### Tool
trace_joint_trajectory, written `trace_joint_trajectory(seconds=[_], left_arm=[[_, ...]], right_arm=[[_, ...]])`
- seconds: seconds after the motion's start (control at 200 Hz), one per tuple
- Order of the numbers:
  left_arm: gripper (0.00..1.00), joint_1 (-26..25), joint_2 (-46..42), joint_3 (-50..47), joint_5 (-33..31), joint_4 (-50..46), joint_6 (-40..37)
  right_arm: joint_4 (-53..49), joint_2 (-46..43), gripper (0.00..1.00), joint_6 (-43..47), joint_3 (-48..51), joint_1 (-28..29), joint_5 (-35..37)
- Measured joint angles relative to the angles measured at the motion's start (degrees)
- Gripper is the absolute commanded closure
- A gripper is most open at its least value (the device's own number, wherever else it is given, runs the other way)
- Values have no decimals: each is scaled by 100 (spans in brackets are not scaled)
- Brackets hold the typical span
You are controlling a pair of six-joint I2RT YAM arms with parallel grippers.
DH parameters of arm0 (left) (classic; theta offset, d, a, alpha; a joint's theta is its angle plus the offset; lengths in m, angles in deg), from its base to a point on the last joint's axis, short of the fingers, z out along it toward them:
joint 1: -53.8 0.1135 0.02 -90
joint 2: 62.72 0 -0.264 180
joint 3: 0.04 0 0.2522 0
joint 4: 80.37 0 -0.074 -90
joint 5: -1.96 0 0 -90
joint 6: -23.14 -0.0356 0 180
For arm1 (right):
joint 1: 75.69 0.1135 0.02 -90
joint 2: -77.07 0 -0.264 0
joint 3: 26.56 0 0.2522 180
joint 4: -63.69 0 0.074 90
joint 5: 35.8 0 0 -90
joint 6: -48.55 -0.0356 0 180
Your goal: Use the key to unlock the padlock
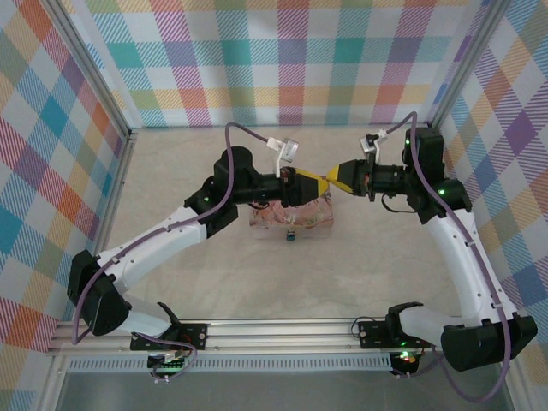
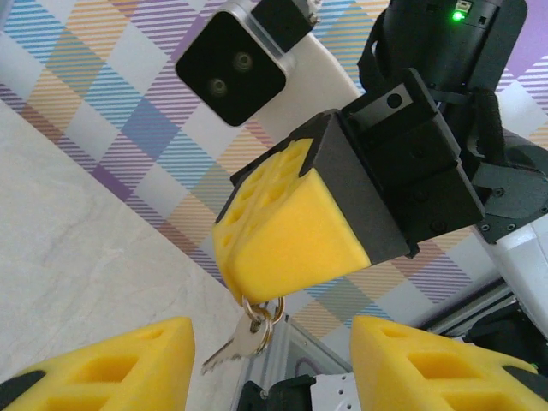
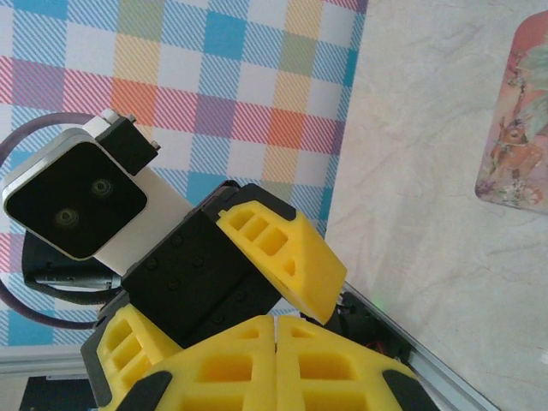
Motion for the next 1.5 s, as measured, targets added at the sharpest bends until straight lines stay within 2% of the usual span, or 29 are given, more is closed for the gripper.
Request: trace_joint_trajectory(seconds=[0.31,0.675,0.77,1.055,1.17,1.28,1.5], left_arm=[[49,-2,79,24,190,57,-4],[65,-2,79,26,186,17,-155],[72,-2,79,33,184,-28,-214],[83,-2,31,76,140,-199,-326],[89,-2,-20,79,105,-273,-374],[100,-2,-24,79,76,-315,-402],[100,-2,-28,79,55,-358,-424]], right_arm=[[367,39,100,-337,0,7,-199],[450,76,100,-444,0,11,-216],[457,76,100,-444,0,11,-216],[474,76,100,-444,9,11,-219],[476,76,100,-444,42,11,-221],[476,76,100,-444,79,11,-236],[479,76,98,-442,87,11,-234]])
